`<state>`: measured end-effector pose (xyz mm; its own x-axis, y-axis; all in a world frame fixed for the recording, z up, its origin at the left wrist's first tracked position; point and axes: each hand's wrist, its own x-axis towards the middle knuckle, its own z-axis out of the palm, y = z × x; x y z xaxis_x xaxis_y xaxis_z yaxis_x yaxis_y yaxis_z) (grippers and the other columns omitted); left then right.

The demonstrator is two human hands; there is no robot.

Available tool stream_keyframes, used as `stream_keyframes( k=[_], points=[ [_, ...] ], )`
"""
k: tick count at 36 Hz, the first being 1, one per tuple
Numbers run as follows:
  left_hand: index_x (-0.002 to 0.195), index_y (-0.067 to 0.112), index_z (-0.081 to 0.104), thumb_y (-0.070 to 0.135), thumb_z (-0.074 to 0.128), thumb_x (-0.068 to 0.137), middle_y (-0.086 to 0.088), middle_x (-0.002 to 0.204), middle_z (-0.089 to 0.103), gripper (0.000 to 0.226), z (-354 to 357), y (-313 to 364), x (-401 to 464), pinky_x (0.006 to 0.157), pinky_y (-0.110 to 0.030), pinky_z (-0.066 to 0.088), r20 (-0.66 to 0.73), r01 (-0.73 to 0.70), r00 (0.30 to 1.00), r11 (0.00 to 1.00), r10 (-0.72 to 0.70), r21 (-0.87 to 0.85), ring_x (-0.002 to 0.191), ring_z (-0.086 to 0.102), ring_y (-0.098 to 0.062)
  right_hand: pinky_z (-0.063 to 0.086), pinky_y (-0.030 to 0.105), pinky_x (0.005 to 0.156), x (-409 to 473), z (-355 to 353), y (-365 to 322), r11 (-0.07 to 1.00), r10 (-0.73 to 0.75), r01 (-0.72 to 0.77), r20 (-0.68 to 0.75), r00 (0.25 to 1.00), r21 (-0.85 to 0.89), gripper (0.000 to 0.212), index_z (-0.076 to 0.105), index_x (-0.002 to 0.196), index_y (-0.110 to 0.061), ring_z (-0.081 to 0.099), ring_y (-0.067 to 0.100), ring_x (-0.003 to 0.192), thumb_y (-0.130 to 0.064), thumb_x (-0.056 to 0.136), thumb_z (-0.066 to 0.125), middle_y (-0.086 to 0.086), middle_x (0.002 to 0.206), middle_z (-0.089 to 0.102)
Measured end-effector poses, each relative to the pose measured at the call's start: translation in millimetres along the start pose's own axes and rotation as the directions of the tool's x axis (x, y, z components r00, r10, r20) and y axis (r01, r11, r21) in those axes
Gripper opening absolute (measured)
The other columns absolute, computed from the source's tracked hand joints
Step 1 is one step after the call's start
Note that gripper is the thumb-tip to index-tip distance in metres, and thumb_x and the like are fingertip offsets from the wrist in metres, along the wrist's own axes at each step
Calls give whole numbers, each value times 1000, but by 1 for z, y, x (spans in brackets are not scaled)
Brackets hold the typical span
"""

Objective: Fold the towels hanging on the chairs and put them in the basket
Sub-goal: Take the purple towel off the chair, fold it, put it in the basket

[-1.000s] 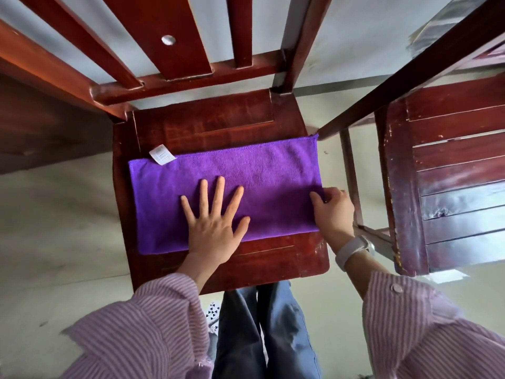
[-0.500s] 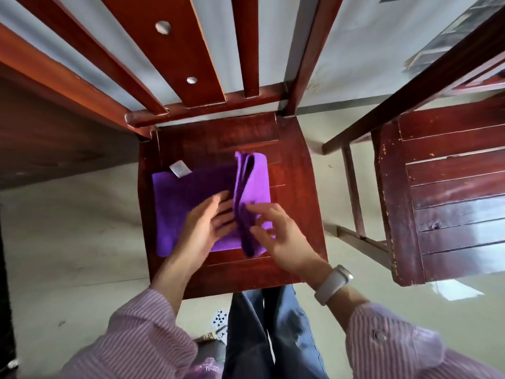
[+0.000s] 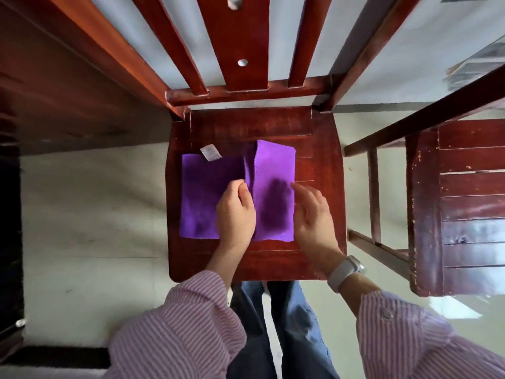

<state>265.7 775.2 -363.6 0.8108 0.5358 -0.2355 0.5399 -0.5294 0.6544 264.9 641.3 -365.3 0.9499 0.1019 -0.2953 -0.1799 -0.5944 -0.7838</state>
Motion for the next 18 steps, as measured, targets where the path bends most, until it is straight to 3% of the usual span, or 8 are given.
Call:
stream_keyframes(
  k=[2,4,7,10,13,15,18],
  points=[
    [103,-2,61,14,38,96,-19,98,67,29,-8,-10,3,75,-34,40,58,58,997,995,-53,-76,89,61,-35,30,25,102,3,12,-5,996,-43,49,77,996,-71,54,50,129,-12,44,26,118,-25,82,27,11,133,49],
    [112,-3,56,13,34,99,-16,94,65,30,-10,-21,10,80,-36,46,235,245,954,936,-186,-254,78,62,-28,29,37,105,8,29,-8,989,-45,65,144,989,-136,56,48,131,-12,38,34,126,-25,82,25,14,140,42],
    [120,0,51,19,37,98,-12,99,63,32,-5,-30,22,79,-33,50,395,404,879,859,-268,-315,69,65,-15,23,35,108,17,50,-9,989,-18,44,179,984,-142,55,50,128,-5,36,40,127,-9,79,26,19,140,41],
    [120,4,55,21,51,91,-13,113,64,34,3,-34,31,92,-36,47,330,340,904,924,-271,-173,98,63,-26,21,23,107,21,51,-8,995,26,-14,110,994,-102,62,51,126,0,39,34,126,1,69,26,18,137,44],
    [116,4,58,17,52,89,-12,114,64,30,8,-31,36,92,-32,41,237,350,916,933,-323,-82,110,57,-27,22,15,103,17,43,-3,996,44,-44,-5,999,-82,62,52,124,0,41,26,123,4,68,26,17,135,46],
    [112,4,60,19,55,88,-12,111,66,28,12,-29,36,89,-30,40,261,363,904,930,-337,-56,109,58,-27,26,19,105,16,40,1,992,42,-43,-12,999,-122,61,54,123,-1,42,26,122,3,68,26,14,134,48],
    [103,4,58,21,60,85,-12,101,67,24,17,-25,29,82,-27,38,291,321,910,946,-295,-47,101,60,-27,34,39,104,13,38,8,977,3,-3,2,1000,-214,62,58,118,-3,44,36,119,-6,69,21,14,131,51]
  ],
)
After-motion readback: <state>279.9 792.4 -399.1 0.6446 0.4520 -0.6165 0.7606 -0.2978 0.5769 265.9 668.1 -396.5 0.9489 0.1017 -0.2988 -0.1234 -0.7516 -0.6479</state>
